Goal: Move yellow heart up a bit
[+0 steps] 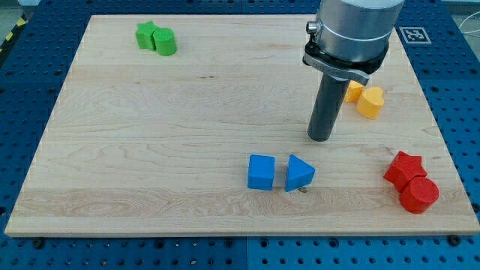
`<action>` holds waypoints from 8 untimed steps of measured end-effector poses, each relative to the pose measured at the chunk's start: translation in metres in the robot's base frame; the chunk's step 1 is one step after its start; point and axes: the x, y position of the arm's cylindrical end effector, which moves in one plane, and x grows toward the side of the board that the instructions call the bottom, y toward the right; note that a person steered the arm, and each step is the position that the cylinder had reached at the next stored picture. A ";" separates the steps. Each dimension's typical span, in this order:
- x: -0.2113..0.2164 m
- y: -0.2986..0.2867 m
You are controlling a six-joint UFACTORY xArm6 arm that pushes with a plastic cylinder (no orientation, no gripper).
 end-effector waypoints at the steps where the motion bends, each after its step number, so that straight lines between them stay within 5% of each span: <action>1: -0.005 0.000; 8: -0.014 0.098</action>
